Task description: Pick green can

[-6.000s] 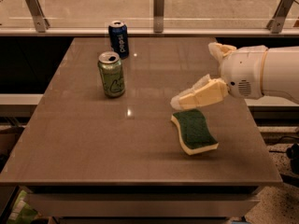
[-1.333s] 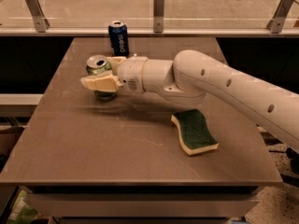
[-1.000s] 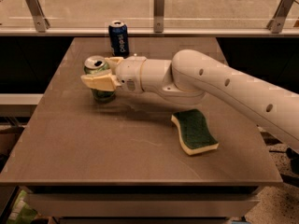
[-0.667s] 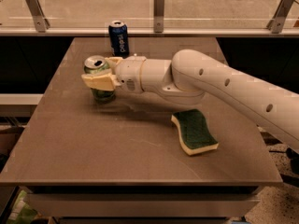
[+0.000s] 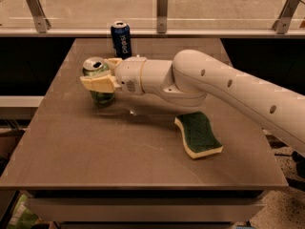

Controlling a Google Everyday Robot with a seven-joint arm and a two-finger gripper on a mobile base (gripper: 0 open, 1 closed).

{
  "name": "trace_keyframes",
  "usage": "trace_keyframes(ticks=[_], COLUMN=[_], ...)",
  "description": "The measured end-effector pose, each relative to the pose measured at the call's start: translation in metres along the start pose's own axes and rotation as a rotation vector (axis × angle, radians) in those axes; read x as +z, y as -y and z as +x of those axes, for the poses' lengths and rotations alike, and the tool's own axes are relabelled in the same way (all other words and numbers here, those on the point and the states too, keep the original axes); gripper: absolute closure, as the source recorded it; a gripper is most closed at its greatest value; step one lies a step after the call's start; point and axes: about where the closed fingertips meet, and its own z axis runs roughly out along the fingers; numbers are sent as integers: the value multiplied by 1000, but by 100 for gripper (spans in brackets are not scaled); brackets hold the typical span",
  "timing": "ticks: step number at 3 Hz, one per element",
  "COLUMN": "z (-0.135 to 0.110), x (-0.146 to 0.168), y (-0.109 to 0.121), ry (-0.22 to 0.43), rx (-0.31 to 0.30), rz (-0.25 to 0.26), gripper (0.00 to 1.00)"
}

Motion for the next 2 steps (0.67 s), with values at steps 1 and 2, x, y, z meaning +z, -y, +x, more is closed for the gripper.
trace_keyframes(ticks=[1, 2], z=[-10, -28], x=[0, -1], y=[2, 5], ry=[-12, -27], rx=[-7, -25], rz=[1, -9], gripper=[100, 100])
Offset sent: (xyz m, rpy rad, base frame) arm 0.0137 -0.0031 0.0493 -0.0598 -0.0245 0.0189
